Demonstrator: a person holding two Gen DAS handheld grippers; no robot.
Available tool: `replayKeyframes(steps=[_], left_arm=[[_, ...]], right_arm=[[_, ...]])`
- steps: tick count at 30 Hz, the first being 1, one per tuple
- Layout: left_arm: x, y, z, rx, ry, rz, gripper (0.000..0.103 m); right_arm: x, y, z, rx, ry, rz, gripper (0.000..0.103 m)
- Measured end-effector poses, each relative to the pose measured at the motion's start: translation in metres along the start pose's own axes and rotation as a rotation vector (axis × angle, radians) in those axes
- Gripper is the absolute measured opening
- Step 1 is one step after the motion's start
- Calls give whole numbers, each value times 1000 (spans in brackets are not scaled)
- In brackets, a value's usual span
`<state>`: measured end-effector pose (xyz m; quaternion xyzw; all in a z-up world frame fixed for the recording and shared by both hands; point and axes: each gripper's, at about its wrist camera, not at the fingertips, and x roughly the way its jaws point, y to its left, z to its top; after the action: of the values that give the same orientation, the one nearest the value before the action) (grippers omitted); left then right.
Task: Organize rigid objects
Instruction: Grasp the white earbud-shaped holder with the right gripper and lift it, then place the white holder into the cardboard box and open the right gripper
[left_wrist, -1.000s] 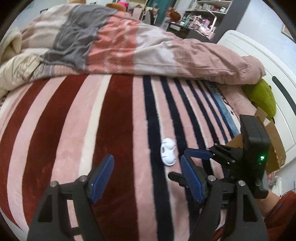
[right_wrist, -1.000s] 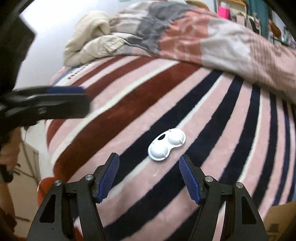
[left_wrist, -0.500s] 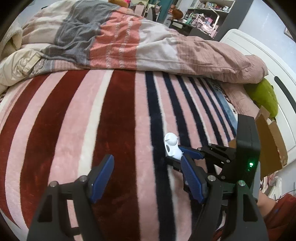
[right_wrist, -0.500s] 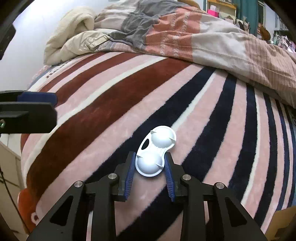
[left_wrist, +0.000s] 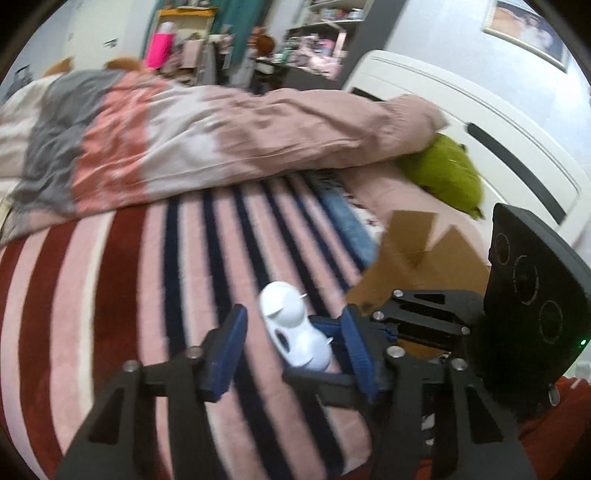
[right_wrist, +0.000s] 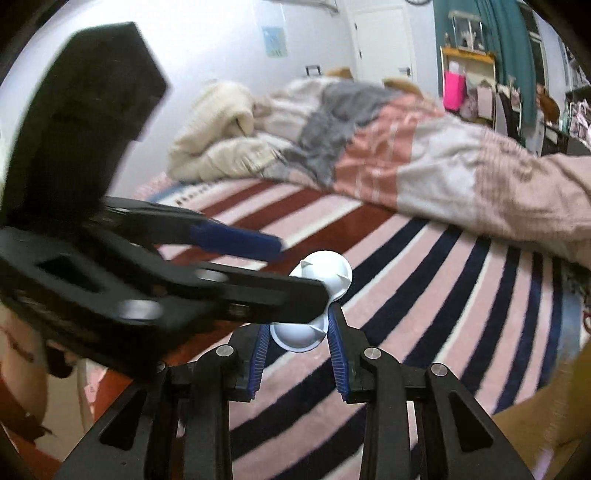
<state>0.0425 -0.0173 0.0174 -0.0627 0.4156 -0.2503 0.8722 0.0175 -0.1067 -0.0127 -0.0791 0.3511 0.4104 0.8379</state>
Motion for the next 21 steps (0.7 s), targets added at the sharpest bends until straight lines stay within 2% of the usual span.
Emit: replayKeyframes(steps=[6,14,21], left_arm=[[15,-58,21,88,6,-42,33],[61,-122,39,171,65,-123,27],[101,-148,45,193,119,-187,27]], right_arm=[[-63,-22,-13,10,-68,-58,26],[-117,-68,-43,74,-86,-147,26],[-140,-100,-67,133,-63,-227,26]])
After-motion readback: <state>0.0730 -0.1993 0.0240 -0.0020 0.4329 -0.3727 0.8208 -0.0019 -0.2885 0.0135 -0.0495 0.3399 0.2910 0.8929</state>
